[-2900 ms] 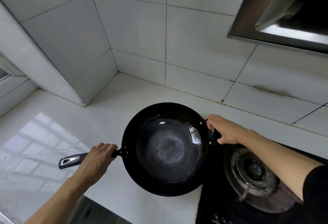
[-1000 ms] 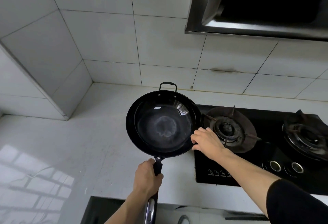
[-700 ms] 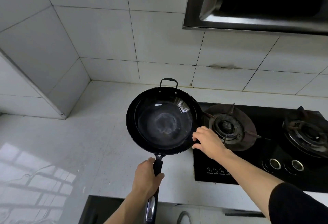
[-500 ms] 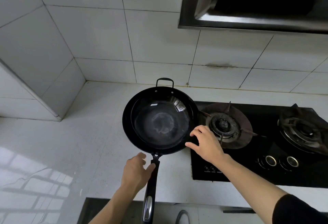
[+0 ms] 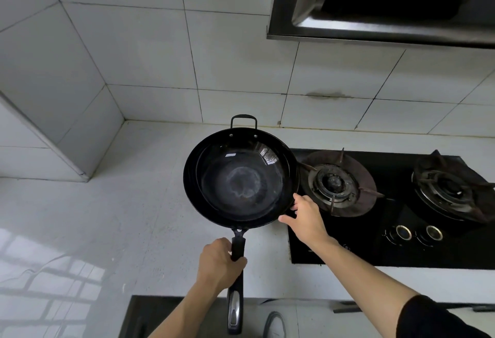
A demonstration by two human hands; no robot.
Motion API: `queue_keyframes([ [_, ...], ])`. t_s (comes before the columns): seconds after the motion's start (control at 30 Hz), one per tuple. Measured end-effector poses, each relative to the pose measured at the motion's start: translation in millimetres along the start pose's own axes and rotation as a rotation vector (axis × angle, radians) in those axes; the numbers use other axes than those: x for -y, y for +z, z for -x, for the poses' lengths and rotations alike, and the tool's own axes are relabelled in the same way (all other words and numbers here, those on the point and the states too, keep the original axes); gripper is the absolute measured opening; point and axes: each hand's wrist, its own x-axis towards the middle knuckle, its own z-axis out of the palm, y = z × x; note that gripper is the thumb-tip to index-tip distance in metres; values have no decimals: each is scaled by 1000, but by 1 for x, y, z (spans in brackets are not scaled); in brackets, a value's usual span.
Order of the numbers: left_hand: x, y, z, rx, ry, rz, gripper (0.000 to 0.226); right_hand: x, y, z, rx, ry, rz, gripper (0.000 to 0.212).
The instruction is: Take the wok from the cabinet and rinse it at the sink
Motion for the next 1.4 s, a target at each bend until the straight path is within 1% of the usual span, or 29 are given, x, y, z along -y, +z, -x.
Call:
queue_keyframes([
  [0.13,-9,14,7,11,7,64,24,-3,-8,-3,62,4,67,85],
  [0.2,-13,17,8,9,-1,88,26,0,-8,-2,57,10,75,94],
  [0.3,-13,17,7,11,-5,92,26,6,-5,1,45,26,93,99],
  [0.37,-8,12,6,15,1,69,26,10,-2,3,32,56,113,96],
  [0.47,5,-1,3,28,8,42,28,16,6,11,-10,79,133,76],
  [0.5,9,-5,2,29,6,32,29,17,9,15,-22,86,134,72],
  [0.53,12,-8,1,26,4,24,30,19,12,17,-28,95,126,72],
  [0.63,15,-10,1,15,14,11,30,23,14,22,-42,101,102,84],
  [0.8,7,0,10,-18,51,21,25,21,7,19,-28,115,117,80],
  [0.93,6,10,16,-62,46,89,25,23,4,21,-16,115,134,92],
  [1.03,6,11,15,-59,56,101,25,23,3,22,-10,121,137,94],
  [1.23,10,10,16,-54,63,108,26,25,1,26,-7,110,174,85],
  [1.4,10,0,13,-54,91,54,29,26,-4,31,-11,86,178,71],
])
